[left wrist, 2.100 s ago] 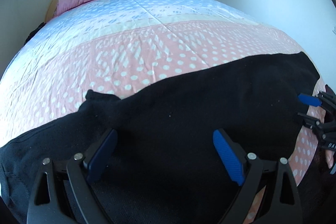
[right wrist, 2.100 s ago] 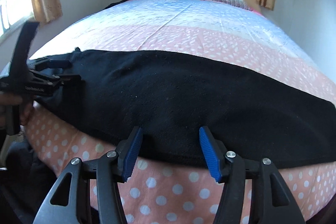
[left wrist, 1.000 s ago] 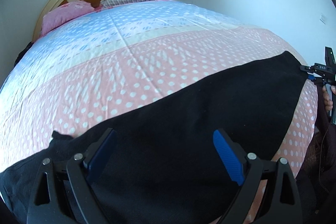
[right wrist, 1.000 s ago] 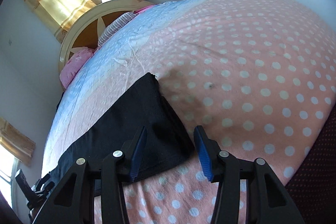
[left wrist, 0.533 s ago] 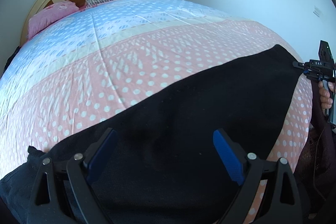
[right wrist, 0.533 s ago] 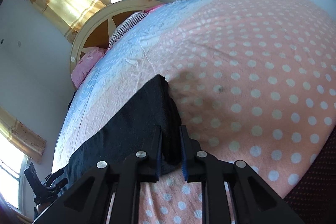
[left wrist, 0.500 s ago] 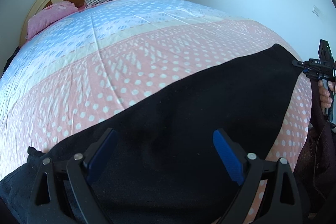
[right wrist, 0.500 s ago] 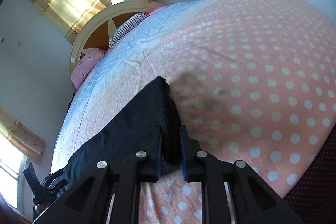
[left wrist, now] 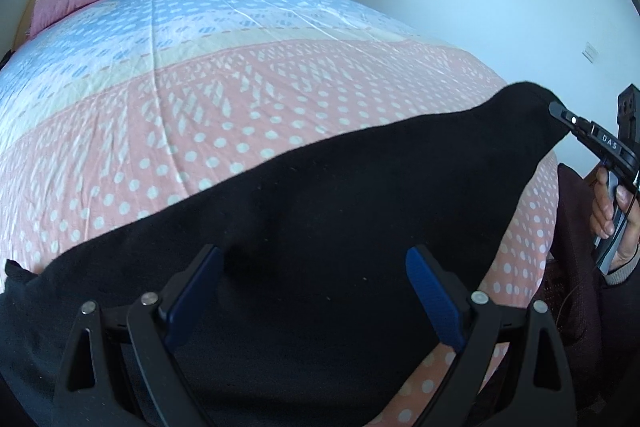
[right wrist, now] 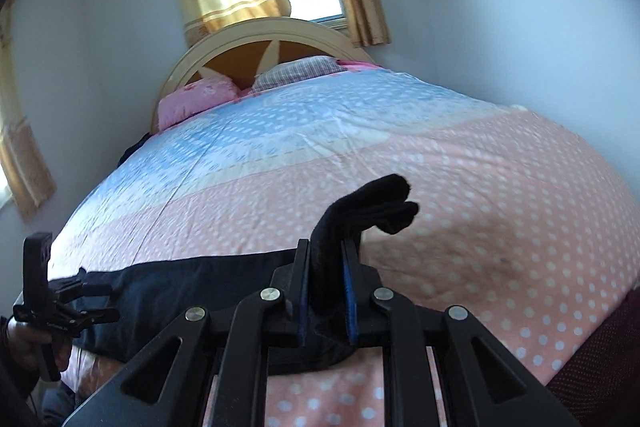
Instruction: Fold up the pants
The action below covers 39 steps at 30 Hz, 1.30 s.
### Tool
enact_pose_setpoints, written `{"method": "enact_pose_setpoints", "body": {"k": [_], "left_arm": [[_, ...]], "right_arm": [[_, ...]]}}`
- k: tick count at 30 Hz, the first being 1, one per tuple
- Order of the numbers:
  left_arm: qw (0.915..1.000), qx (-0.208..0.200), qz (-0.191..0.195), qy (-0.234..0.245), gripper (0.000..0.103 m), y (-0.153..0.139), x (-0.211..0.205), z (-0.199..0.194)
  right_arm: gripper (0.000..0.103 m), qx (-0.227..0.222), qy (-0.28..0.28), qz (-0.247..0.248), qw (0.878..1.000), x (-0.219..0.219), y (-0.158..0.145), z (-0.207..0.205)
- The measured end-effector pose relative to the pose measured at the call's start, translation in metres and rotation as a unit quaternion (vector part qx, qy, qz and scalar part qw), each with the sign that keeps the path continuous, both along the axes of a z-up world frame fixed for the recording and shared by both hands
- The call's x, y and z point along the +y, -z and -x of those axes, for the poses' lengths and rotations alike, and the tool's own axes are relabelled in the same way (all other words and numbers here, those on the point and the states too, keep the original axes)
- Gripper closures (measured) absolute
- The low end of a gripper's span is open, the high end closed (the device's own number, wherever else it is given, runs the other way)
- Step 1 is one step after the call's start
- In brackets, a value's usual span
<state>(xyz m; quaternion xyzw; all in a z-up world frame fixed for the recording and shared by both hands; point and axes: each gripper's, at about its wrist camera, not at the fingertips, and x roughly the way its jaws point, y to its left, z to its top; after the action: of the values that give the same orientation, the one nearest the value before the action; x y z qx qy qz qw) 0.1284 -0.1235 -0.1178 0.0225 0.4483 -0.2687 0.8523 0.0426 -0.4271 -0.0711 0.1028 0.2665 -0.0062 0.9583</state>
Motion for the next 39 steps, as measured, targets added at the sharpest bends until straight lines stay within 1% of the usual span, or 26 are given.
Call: {"method": "enact_pose_setpoints", "body": {"k": [5, 11, 16, 18, 19, 20, 21, 22, 23, 25, 27, 29, 30, 31, 32, 34, 36, 39], "left_arm": [[0.9999, 0.002, 0.012, 0.012, 0.008, -0.002, -0.005, 0.0], [0.9993, -0.001, 0.028, 0.025, 0.008, -0.006, -0.013, 0.001], [0.9984, 0.007, 0.046, 0.033, 0.008, -0.005, -0.019, 0.001], [0.9978, 0.013, 0.054, 0.036, 0.008, -0.004, -0.02, 0.0], [0.9974, 0.017, 0.06, 0.037, 0.008, -0.003, -0.021, 0.0], [0.9971, 0.019, 0.064, 0.037, 0.008, -0.002, -0.022, 0.0], [0.9968, 0.021, 0.068, 0.038, 0.008, -0.002, -0.024, -0.001], [0.9966, 0.022, 0.07, 0.038, 0.008, -0.003, -0.026, -0.001], [0.9964, 0.022, 0.072, 0.04, 0.008, -0.003, -0.028, -0.002], [0.9962, 0.022, 0.073, 0.043, 0.008, -0.005, -0.034, -0.003], [0.9958, 0.019, 0.074, 0.051, 0.009, -0.008, -0.042, -0.004], [0.9951, 0.017, 0.075, 0.062, 0.009, -0.011, -0.05, -0.005], [0.9947, 0.017, 0.076, 0.067, 0.013, -0.013, -0.056, -0.006], [0.9939, 0.021, 0.079, 0.073, 0.015, -0.013, -0.063, -0.007], [0.9931, 0.026, 0.082, 0.079, 0.02, -0.013, -0.068, -0.008], [0.9917, 0.037, 0.087, 0.087, 0.023, -0.012, -0.083, -0.012], [0.9902, 0.045, 0.092, 0.095, 0.027, -0.012, -0.099, -0.015], [0.989, 0.056, 0.099, 0.095, 0.027, -0.011, -0.118, -0.019]], "right_arm": [[0.088, 0.013, -0.052, 0.046, 0.998, 0.054, 0.005, -0.006], [0.088, 0.04, -0.102, 0.091, 0.99, 0.104, 0.027, -0.015], [0.088, 0.088, -0.132, 0.124, 0.979, 0.13, 0.057, -0.024], [0.088, 0.097, -0.142, 0.141, 0.975, 0.136, 0.065, -0.025], [0.085, 0.098, -0.149, 0.149, 0.973, 0.138, 0.066, -0.024], [0.084, 0.096, -0.156, 0.154, 0.971, 0.139, 0.066, -0.021], [0.084, 0.095, -0.163, 0.15, 0.971, 0.138, 0.064, -0.02], [0.076, 0.094, -0.177, 0.127, 0.971, 0.133, 0.061, -0.018], [0.072, 0.089, -0.186, 0.105, 0.973, 0.126, 0.058, -0.016], [0.072, 0.075, -0.18, 0.08, 0.978, 0.111, 0.05, -0.014], [0.072, 0.051, -0.153, 0.06, 0.985, 0.094, 0.044, -0.012], [0.072, 0.03, -0.104, 0.022, 0.994, 0.07, 0.039, -0.012], [0.072, 0.022, -0.073, 0.002, 0.997, 0.056, 0.039, -0.013], [0.072, 0.018, -0.056, -0.013, 0.998, 0.049, 0.04, -0.013], [0.071, 0.014, -0.036, -0.029, 0.999, 0.039, 0.042, -0.013], [0.071, 0.005, -0.004, -0.036, 0.999, 0.028, 0.044, -0.009], [0.071, -0.002, 0.009, -0.038, 0.999, 0.024, 0.045, -0.007], [0.071, -0.01, 0.018, -0.048, 0.999, 0.015, 0.042, -0.006]]}}
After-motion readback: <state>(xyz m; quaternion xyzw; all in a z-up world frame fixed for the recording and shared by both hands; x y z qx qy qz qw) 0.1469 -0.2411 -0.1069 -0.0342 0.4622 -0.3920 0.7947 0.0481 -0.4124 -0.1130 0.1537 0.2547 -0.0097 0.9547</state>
